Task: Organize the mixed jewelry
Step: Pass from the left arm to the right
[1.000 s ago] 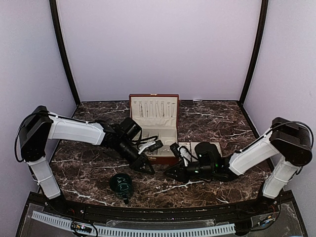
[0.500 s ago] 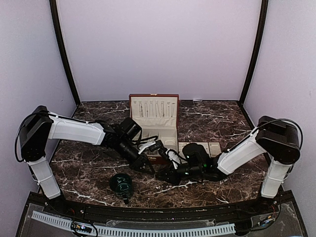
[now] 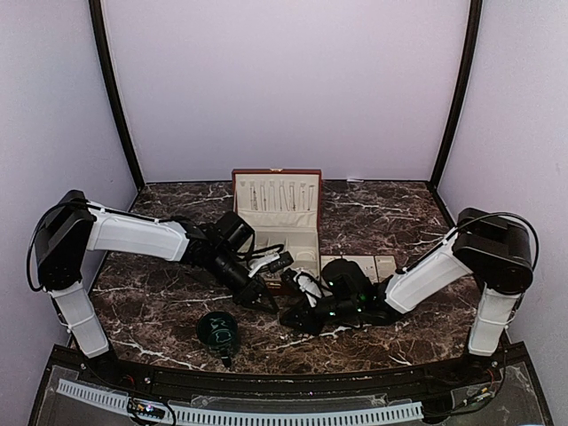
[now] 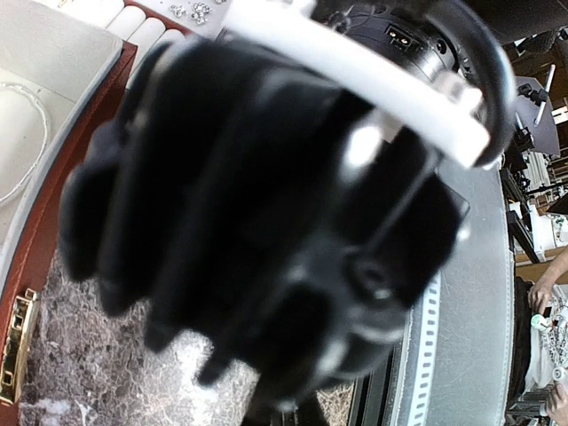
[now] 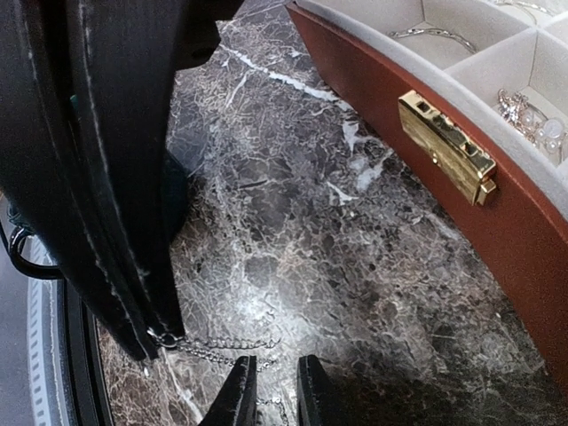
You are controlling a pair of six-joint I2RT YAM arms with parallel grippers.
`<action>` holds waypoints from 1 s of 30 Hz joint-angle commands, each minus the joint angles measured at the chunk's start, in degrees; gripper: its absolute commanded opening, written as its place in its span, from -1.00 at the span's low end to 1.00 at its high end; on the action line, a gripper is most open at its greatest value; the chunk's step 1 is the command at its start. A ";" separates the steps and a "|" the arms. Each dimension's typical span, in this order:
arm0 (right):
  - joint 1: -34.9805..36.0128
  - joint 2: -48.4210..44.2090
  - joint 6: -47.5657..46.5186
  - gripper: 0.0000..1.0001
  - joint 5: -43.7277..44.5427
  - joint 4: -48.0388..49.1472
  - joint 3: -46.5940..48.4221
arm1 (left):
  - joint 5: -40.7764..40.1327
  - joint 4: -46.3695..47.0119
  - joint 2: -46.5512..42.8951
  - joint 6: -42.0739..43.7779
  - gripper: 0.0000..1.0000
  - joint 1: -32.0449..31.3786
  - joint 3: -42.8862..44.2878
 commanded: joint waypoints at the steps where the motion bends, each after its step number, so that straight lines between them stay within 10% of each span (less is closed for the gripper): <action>1: 0.60 1.43 0.01 -0.67 -0.69 -0.84 1.47 | 0.21 0.78 -2.08 1.18 -1.00 -0.13 -1.06; 30: 0.97 4.56 -1.74 -0.64 -3.81 -1.39 4.11 | -0.40 1.31 -2.42 1.36 -1.00 -0.10 -1.35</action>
